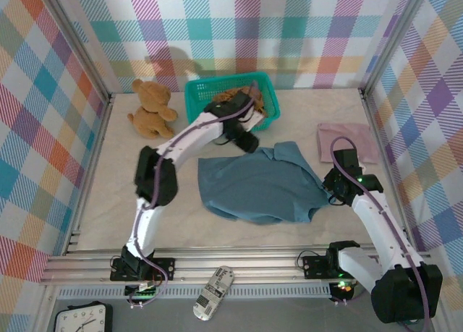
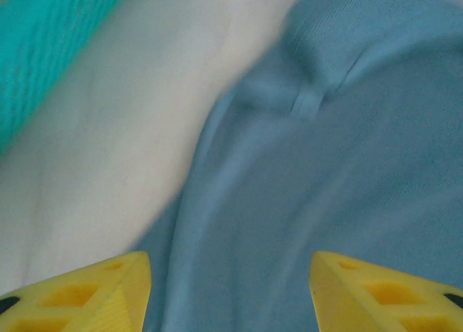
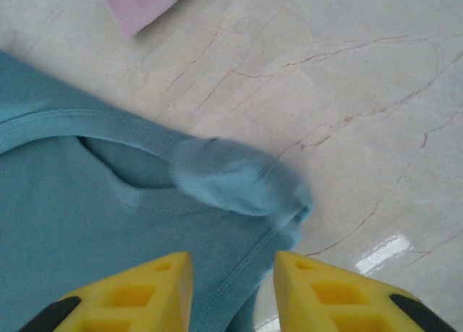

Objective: Fold and stack the tank tops

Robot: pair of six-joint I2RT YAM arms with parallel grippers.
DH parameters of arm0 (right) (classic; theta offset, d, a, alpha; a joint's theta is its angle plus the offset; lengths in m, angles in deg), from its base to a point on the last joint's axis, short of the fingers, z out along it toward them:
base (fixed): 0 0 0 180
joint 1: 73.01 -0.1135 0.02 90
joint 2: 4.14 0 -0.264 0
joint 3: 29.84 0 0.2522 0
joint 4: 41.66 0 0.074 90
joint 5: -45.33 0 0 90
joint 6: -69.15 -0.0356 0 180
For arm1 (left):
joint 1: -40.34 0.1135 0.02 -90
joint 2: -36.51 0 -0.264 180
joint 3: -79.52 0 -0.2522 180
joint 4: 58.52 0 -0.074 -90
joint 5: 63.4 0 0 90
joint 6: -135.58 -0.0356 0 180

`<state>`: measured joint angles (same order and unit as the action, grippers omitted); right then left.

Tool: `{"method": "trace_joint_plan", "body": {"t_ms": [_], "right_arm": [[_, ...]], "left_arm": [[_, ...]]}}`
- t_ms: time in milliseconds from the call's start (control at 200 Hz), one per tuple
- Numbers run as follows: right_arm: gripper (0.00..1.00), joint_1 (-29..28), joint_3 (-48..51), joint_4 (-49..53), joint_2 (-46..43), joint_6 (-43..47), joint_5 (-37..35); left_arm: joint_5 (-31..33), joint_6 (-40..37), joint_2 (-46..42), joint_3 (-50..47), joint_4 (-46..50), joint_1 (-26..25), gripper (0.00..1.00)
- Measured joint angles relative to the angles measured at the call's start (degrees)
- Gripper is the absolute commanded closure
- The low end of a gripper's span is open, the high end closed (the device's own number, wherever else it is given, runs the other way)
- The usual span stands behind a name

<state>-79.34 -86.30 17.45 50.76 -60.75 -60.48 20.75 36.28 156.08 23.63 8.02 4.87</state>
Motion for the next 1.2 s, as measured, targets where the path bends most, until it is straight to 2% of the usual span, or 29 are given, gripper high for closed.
{"method": "trace_joint_plan", "body": {"t_ms": [65, 165, 245, 330, 450, 555, 785, 950, 1200], "right_arm": [[0.46, 0.0, -1.5, 1.4, -0.2, 1.6, 1.5], [0.43, -0.1, -4.2, 1.6, -0.6, 3.9, 4.7], [0.41, -1.3, -5.5, -0.3, -0.4, 6.2, 8.0], [0.38, -4.4, -6.0, -3.7, 1.9, 8.9, 10.8], [0.33, -10.8, -7.3, -9.3, 10.0, 14.5, 12.0], [0.32, -14.2, -9.5, -13.6, 18.8, 21.0, 12.4], [0.33, -14.7, -18.7, -20.1, 36.1, 31.5, 12.5], [0.38, -14.6, -26.9, -21.1, 46.4, 34.1, 12.0], [0.47, -14.2, -28.3, -22.3, 51.1, 31.4, 11.6]], "left_arm": [[1.2, 1.5, -7.3, -10.3, -0.5, 3.4, 0.41], [1.9, 3.7, -14.1, -20.8, -2.8, 8.4, 0.41], [2.1, 5.2, -16.3, -27.0, -6.1, 12.0, 0.41], [2.1, 6.3, -15.8, -30.5, -9.7, 13.7, 0.4], [1.0, 7.7, -12.9, -31.4, -15.4, 14.0, 0.39], [0.2, 8.7, -10.3, -31.4, -20.2, 14.0, 0.39], [-0.5, 9.6, -5.6, -31.4, -24.0, 14.0, 0.42], [-0.7, 9.5, -5.2, -31.4, -24.4, 14.0, 0.48], [-1.0, 9.5, -5.2, -32.8, -25.1, 13.8, 0.57]]}}
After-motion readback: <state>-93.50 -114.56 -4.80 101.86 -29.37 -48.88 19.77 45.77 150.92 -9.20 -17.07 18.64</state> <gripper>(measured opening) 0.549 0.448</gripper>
